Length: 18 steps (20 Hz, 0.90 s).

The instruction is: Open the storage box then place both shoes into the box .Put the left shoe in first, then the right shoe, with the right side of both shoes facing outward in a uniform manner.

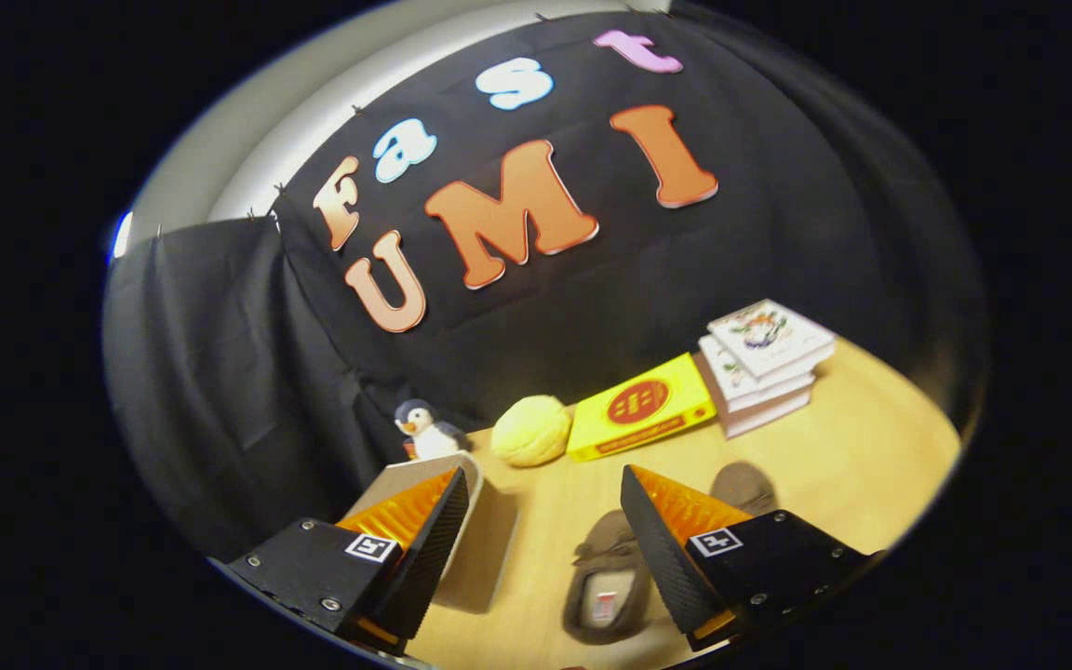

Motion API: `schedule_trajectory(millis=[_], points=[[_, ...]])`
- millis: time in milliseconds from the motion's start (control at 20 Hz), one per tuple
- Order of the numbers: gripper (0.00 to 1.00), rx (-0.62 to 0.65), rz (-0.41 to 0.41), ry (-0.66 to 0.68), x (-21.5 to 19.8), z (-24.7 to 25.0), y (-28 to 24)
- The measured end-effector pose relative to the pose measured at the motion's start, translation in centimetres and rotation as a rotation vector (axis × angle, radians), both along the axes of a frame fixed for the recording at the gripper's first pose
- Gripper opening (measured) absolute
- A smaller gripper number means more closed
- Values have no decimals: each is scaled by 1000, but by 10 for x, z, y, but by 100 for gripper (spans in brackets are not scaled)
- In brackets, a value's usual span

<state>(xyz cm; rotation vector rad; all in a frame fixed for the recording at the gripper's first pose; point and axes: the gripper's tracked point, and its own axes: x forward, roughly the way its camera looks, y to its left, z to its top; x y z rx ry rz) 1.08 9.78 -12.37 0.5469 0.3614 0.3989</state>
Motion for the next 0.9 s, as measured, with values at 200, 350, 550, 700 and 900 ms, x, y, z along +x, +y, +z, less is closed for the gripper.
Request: schedule_trajectory(millis=[200,350,550,700,900], points=[[98,322,109,172,2,-33,42],[98,484,187,272,2,-53,70],[98,610,308,369,-3,-67,106],[98,657,367,434,-1,-77,126],[98,637,410,492,-1,-96,147]])
